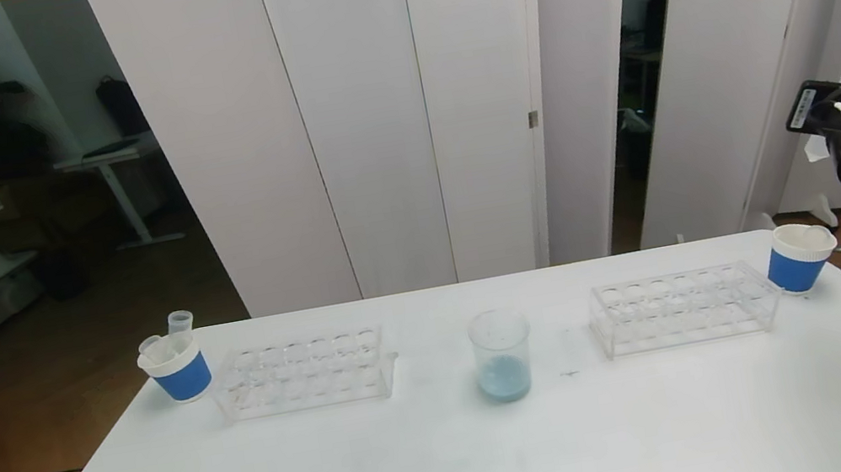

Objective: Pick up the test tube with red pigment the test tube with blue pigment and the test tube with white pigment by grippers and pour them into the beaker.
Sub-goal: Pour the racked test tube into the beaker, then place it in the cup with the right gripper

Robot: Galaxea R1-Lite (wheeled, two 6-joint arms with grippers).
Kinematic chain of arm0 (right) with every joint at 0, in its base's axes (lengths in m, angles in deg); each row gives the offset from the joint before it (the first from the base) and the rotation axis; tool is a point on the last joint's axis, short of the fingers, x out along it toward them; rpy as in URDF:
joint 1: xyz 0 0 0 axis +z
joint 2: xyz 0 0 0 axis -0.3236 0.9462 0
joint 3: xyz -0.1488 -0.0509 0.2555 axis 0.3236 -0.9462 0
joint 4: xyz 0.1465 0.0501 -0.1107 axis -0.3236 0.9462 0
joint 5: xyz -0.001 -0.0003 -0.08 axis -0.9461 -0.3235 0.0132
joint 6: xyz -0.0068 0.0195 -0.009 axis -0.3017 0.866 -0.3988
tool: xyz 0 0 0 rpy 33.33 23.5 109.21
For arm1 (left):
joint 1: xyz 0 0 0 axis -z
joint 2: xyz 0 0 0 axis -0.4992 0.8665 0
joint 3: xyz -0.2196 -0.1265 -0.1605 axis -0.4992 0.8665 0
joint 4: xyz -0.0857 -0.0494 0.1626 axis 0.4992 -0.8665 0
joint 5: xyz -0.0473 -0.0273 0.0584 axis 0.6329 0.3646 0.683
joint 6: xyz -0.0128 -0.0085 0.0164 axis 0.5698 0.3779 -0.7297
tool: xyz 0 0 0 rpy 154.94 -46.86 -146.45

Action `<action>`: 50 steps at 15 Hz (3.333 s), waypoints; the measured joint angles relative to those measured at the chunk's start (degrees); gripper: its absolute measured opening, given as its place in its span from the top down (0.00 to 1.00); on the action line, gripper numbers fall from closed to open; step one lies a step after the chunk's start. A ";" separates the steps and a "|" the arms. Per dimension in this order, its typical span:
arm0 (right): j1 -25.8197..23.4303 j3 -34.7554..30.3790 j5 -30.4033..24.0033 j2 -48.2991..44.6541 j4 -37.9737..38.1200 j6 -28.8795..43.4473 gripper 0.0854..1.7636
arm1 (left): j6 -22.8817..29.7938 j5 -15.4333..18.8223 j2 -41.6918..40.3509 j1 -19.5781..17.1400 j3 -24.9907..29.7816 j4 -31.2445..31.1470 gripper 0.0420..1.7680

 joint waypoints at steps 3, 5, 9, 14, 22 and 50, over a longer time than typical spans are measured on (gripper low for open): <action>-6.61 1.55 -4.02 1.99 0.21 0.22 0.70 | 0.00 0.00 0.00 0.00 0.00 -0.01 0.02; -9.09 3.86 -4.44 4.45 0.56 0.45 0.70 | 0.00 0.00 0.00 0.00 0.00 -0.04 0.02; -11.26 6.42 -6.56 9.92 1.02 2.73 0.70 | 0.00 0.00 0.00 0.00 0.00 0.00 0.02; -10.76 10.53 -6.95 16.43 6.13 7.30 0.70 | 0.00 0.00 0.00 0.00 0.00 0.00 0.02; -10.02 14.67 -6.92 21.67 11.58 13.20 0.70 | 0.00 0.00 0.00 0.00 0.00 -0.01 0.02; -10.45 12.71 -7.00 21.35 14.12 14.53 0.01 | 0.00 0.00 0.00 0.00 0.00 -0.01 0.02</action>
